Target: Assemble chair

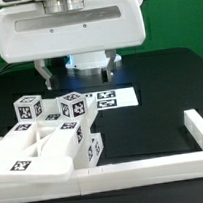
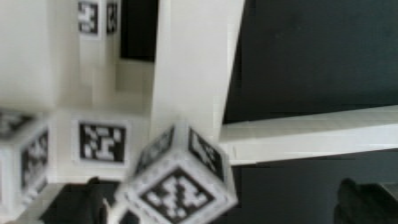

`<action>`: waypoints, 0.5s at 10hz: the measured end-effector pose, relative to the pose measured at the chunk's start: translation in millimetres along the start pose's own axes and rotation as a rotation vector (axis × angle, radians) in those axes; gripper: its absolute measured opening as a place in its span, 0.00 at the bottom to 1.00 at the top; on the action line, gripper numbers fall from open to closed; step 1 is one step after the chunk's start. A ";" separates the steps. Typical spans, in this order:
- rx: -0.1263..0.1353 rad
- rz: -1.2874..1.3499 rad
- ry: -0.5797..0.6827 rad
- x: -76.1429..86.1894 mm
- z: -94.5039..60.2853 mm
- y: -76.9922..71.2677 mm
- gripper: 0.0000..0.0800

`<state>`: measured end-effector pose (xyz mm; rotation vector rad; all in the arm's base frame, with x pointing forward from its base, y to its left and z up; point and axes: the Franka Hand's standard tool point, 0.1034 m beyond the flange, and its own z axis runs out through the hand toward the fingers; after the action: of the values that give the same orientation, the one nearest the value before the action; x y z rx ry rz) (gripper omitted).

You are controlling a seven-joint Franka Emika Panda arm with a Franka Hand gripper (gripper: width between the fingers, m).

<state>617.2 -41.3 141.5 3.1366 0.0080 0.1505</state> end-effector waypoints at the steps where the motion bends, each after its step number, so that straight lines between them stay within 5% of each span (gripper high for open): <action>1: 0.000 0.016 0.010 -1.7 1.4 -3.3 0.81; 5: -0.004 0.041 0.025 -8.8 2.4 -6.8 0.81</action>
Offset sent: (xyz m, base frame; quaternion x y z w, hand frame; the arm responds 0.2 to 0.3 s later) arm 0.0000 0.0000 0.0000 0.0000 0.0000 0.0000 1.0000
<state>608.6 -34.5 138.3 3.1321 -0.0568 0.1902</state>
